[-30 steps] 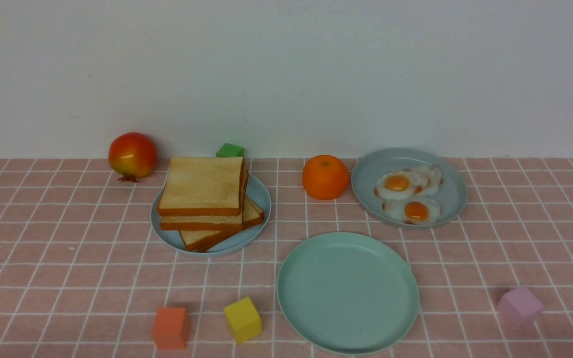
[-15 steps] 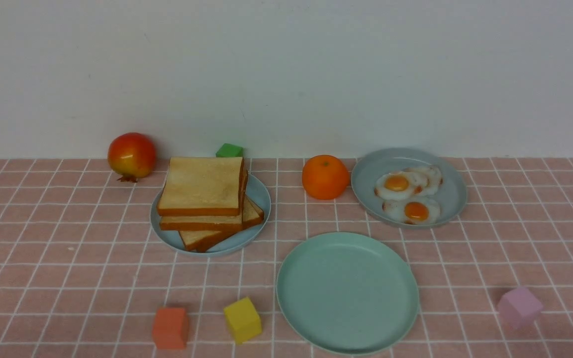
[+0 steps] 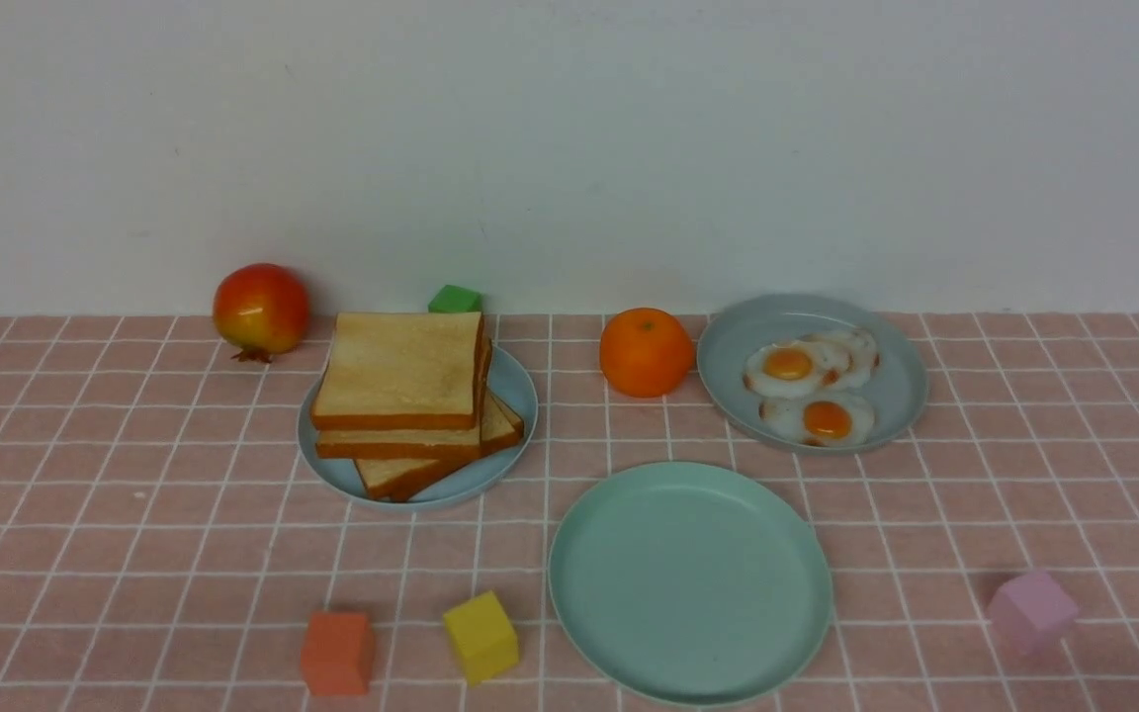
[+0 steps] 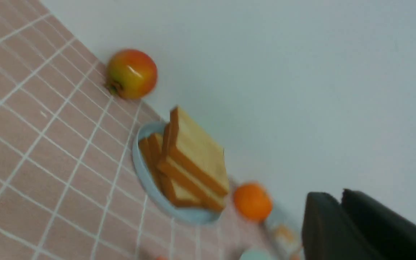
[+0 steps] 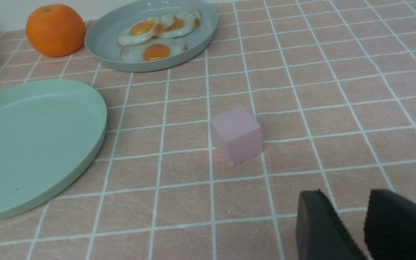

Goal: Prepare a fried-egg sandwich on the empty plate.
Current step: Use the left arm to grab a slice of bread

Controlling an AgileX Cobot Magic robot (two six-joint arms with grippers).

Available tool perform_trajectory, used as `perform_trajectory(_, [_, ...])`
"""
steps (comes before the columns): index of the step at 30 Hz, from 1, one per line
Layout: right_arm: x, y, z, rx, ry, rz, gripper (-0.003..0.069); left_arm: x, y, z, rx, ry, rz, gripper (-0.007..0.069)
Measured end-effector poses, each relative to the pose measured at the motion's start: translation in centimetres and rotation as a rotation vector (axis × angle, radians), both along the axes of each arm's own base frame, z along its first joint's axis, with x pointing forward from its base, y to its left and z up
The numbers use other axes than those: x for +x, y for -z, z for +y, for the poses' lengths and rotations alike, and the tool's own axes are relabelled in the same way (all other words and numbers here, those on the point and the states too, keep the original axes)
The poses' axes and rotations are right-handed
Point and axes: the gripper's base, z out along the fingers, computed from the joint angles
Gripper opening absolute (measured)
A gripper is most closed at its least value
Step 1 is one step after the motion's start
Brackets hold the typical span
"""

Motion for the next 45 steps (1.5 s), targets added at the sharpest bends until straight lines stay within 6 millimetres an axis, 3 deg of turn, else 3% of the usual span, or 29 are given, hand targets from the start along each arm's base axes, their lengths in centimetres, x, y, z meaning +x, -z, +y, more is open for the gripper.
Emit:
perform_trajectory(2, [0.0,0.0,0.0,0.000,0.000,0.000,0.0239,0.2,-2.3,-0.4,0.196,0.058,0.108,0.0012])
perform_trajectory(3, [0.0,0.0,0.0,0.000,0.000,0.000,0.0239,0.1,-2.8,-0.5,0.239,0.070,0.122,0.0013])
perform_trajectory(5, [0.0,0.0,0.0,0.000,0.000,0.000,0.0239,1.6,-4.8,-0.9,0.433,0.179,0.310,0.0012])
perform_trajectory(7, [0.0,0.0,0.0,0.000,0.000,0.000,0.0239,2.3,-5.7,-1.1,0.492,0.237,0.379,0.0012])
perform_trajectory(8, [0.0,0.0,0.0,0.000,0.000,0.000,0.0239,4.0,-6.7,-1.6,0.541,0.332,0.478,0.0012])
perform_trajectory(11, [0.0,0.0,0.0,0.000,0.000,0.000,0.0239,6.1,-7.6,-2.4,0.559,0.412,0.520,0.0012])
perform_trajectory(16, [0.0,0.0,0.0,0.000,0.000,0.000,0.0239,9.8,-7.5,-5.2,0.632,0.568,0.553,0.0012])
perform_trajectory(23, [0.0,-0.1,0.0,0.014,0.003,-0.012,0.0239,14.2,-5.3,-7.6,0.668,0.595,0.600,0.0012])
perform_trajectory(26, [0.2,-0.5,0.2,0.180,0.025,-0.075,0.0239,15.3,-4.6,-8.0,0.679,0.619,0.660,0.0012])
perform_trajectory(27, [0.4,-1.0,0.3,0.330,0.049,-0.135,0.0239,16.1,-4.7,-8.3,0.705,0.641,0.688,0.0012])
perform_trajectory(28, [0.4,-1.2,0.3,0.366,0.053,-0.149,0.0239,16.2,-4.7,-8.4,0.709,0.648,0.697,0.0012])
perform_trajectory(29, [0.4,-1.7,0.4,0.545,0.078,-0.194,0.0239,17.2,-5.0,-8.7,0.752,0.668,0.712,0.0012])
perform_trajectory(30, [0.5,-1.8,0.4,0.573,0.083,-0.204,0.0239,17.3,-5.0,-8.7,0.757,0.672,0.716,0.0012])
perform_trajectory(31, [0.5,-2.2,0.3,0.702,0.102,-0.243,0.0239,18.7,-5.4,-9.2,0.797,0.687,0.709,0.0012])
perform_trajectory(34, [0.5,-2.6,0.3,0.803,0.113,-0.271,0.0235,21.2,-5.8,-10.1,0.838,0.709,0.689,0.0012])
perform_trajectory(36, [0.3,-3.4,0.6,0.809,0.080,-0.241,0.0222,22.4,-6.0,-10.6,0.850,0.724,0.682,0.0012])
perform_trajectory(39, [-1.1,-8.3,2.4,0.628,-0.140,-0.085,0.0121,26.3,-6.0,-12.2,0.910,0.789,0.673,0.0012])
perform_trajectory(41, [-1.5,-9.8,3.0,0.524,-0.224,0.000,0.0081,27.5,-6.0,-12.7,0.942,0.810,0.664,0.0012])
perform_trajectory(43, [-2.7,-14.1,3.9,0.311,-0.412,0.189,0.0007,30.2,-4.5,-13.4,1.038,0.861,0.669,0.0012])
perform_trajectory(45, [-3.0,-15.7,4.1,0.223,-0.479,0.275,-0.0002,31.6,-3.4,-13.7,1.119,0.890,0.662,0.0012])
